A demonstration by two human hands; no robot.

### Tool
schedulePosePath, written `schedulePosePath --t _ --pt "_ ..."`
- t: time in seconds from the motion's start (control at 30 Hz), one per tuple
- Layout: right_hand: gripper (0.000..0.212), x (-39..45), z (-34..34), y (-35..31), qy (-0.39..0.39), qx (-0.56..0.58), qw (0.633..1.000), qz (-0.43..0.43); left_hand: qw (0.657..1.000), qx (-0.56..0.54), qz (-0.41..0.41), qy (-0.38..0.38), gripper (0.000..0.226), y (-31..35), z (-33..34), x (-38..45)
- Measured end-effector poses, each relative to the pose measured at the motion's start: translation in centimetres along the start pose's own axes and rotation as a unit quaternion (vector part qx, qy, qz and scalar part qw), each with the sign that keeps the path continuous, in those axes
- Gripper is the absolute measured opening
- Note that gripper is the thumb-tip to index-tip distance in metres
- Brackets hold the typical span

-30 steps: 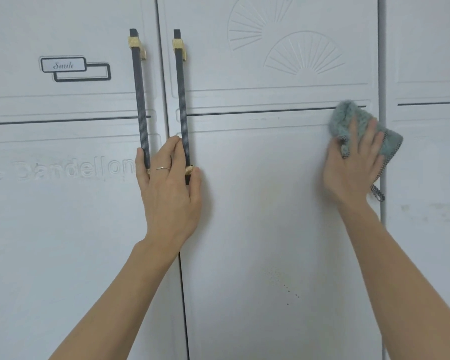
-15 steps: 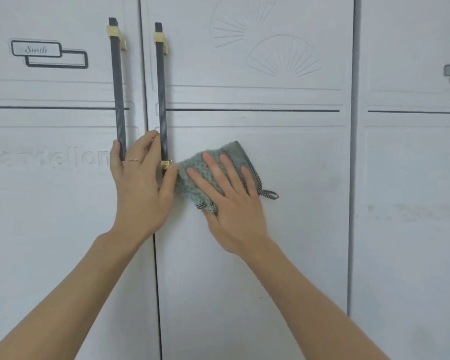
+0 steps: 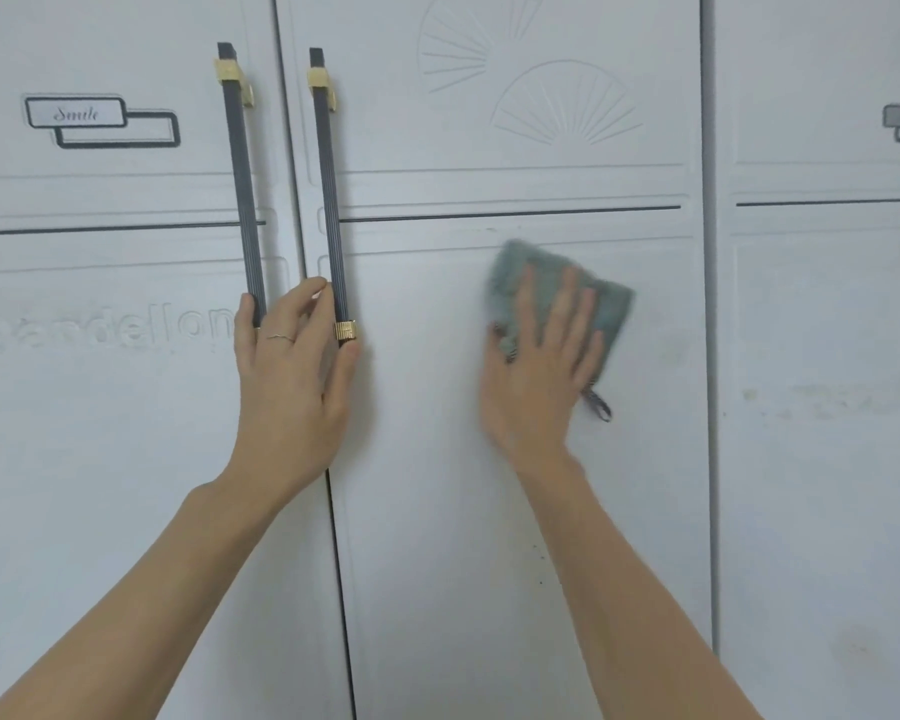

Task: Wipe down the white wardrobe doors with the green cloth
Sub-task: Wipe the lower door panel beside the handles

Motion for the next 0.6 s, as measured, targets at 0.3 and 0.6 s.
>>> schedulePosePath --t 0.3,0.6 --pt "0.066 -7.2 2.7 -2.5 -0.089 -0.047 0.94 -0.328 0.999 0.008 0.013 0.029 0.043 0.3 -0.2 -0.4" --pt "0.064 0.3 0.0 4.8 -0.03 0.004 0.994 0.109 0.997 0.016 0.006 0.072 0.04 0.8 0.1 -0.9"
Point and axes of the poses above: each hand's wrist, its own x-axis towards the middle knuckle, its own z-axis out of the palm, y = z × x, the point moved 8 cm from there along x, towards the middle knuckle, and after that the axes turned 10 degrees about z, right-handed, at the moved point
